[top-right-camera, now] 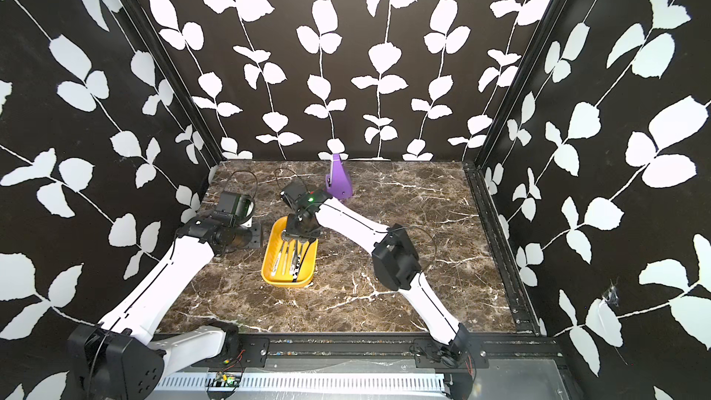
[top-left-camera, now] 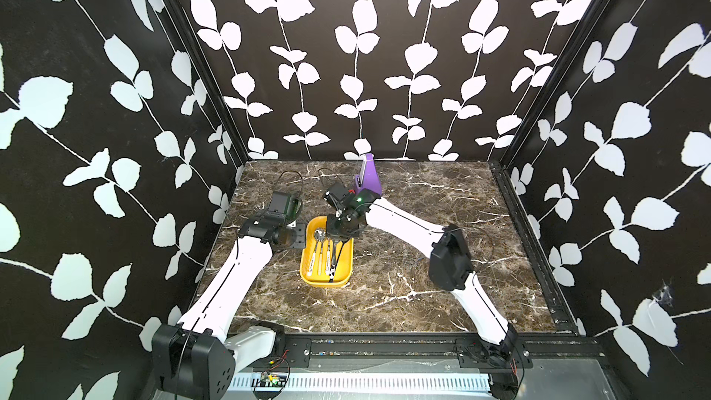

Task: Put the spoon into the storage box
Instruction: Place the spoon in the storage box.

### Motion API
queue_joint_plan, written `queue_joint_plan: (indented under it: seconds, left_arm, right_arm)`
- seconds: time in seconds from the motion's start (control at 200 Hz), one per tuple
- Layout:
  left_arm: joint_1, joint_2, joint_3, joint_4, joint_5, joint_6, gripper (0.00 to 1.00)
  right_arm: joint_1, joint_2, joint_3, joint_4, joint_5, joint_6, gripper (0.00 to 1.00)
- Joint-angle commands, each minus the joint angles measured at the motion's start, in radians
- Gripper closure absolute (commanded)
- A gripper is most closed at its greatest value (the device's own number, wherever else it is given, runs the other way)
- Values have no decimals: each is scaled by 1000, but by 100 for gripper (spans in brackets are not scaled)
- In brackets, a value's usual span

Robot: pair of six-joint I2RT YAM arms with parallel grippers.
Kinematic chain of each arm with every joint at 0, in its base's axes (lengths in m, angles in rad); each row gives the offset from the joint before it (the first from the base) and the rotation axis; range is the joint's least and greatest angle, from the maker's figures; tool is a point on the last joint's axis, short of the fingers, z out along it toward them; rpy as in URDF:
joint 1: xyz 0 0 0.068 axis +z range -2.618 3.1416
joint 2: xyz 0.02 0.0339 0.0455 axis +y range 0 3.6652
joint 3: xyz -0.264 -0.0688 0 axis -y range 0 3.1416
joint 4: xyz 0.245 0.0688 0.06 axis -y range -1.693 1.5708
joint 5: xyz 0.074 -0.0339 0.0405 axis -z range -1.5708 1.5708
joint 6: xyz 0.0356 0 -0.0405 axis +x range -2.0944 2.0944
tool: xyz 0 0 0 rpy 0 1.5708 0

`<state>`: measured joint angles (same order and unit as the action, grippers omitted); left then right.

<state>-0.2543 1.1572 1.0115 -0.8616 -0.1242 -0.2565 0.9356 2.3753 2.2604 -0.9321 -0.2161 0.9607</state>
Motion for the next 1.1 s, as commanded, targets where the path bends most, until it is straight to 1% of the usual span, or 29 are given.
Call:
queue_joint_plan:
  seconds: [0.0, 0.145, 0.41, 0.62, 0.67, 0.8, 0.905, 0.975, 1.095]
  left_arm:
    - [9, -23, -23, 6, -7, 19, 46]
    - [10, -16, -28, 12, -9, 19, 46]
    - [12, -8, -28, 16, -9, 20, 46]
    - [12, -9, -30, 16, -9, 22, 46]
    - [12, -9, -29, 16, -8, 23, 46]
    - [12, -2, -28, 13, -8, 24, 46]
    - [11, -2, -30, 13, -5, 25, 46]
    - [12, -3, -28, 13, -6, 25, 46]
    - [12, -2, -31, 16, 0, 23, 46]
  right_arm:
    - [2, 43, 75, -76, 9, -9, 100]
    - [8, 100, 141, -148, 46, -28, 100]
    - [24, 118, 102, -155, 79, -30, 100]
    - [26, 142, 111, -154, 87, -24, 100]
    - [26, 148, 112, -148, 86, -19, 97]
    - [26, 177, 150, -165, 89, -20, 97]
    - [25, 182, 144, -162, 86, -15, 97]
    - [25, 184, 142, -156, 78, -11, 94]
    - [25, 181, 144, -148, 65, -16, 85]
